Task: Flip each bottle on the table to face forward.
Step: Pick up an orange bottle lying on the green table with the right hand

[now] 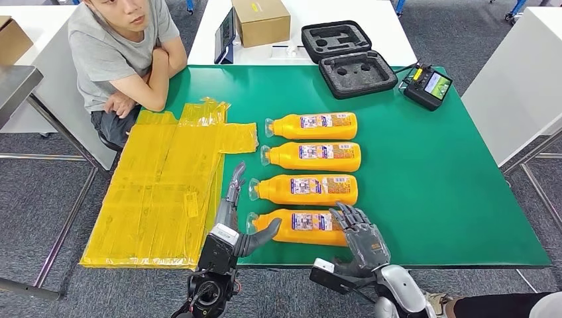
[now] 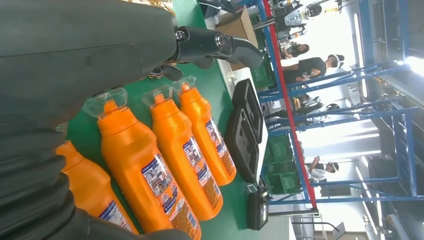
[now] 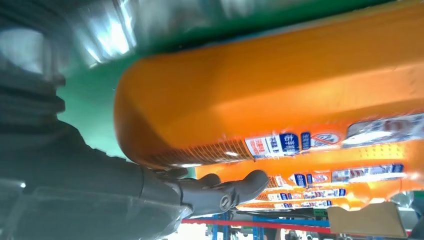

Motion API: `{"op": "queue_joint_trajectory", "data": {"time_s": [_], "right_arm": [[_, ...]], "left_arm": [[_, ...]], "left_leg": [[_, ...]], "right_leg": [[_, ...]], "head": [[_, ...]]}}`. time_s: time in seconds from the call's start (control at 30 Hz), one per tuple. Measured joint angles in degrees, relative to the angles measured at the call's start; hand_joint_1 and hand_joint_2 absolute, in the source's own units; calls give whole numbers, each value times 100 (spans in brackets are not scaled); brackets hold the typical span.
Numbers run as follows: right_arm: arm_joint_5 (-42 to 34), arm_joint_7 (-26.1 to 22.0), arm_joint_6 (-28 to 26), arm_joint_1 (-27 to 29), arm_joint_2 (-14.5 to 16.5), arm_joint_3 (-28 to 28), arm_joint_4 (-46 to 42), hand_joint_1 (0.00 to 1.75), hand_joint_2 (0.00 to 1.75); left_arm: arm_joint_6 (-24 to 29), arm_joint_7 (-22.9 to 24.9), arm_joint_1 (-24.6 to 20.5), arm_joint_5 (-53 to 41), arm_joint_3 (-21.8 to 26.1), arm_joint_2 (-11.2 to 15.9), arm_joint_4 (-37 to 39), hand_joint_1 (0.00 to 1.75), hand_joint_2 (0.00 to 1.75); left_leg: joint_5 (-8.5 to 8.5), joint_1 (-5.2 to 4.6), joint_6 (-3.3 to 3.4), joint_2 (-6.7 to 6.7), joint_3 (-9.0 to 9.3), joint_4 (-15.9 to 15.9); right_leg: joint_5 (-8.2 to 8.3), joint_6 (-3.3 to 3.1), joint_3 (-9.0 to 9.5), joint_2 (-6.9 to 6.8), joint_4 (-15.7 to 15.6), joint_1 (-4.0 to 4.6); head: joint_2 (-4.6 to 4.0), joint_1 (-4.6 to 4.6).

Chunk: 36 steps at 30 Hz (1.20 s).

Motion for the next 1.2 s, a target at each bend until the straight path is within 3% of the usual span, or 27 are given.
{"op": "queue_joint_trajectory", "data": {"time_s": [0.83, 0.87, 0.97, 1.0, 1.2], "right_arm": [[-185, 163, 31, -362, -547, 457, 295, 0, 175], [-272, 166, 79, -381, -568, 467, 317, 10, 175], [-586, 104, 206, -510, -640, 483, 514, 120, 175], [-684, 68, 232, -567, -663, 484, 616, 146, 175], [-992, -96, 251, -868, -751, 482, 1173, 140, 175]], "left_arm": [[-131, -1, -65, 19, -33, -14, -111, 0, 175], [-133, -1, -72, 17, -44, -18, -111, 0, 175], [-150, -1, -105, 29, -63, -23, -111, 0, 175], [-157, -1, -122, 36, -65, -26, -111, 0, 175], [-165, -1, -180, 59, -77, -48, -109, 0, 175]], "left_leg": [[1, -1, 2, 0, 7, 1], [1, -1, 2, 0, 7, 1], [1, -1, 2, 1, 8, 1], [1, -1, 2, 1, 8, 1], [0, -1, 4, 3, 29, 1]], "right_leg": [[1, 0, 6, 1, -1, -1], [1, 0, 6, 0, -1, -1], [2, 0, 6, 1, -1, -1], [2, 0, 6, 1, -1, -1], [4, 0, 21, 6, -3, -1]], "head": [[0, -1], [0, -1], [0, -1], [0, -1], [0, -1]]}}
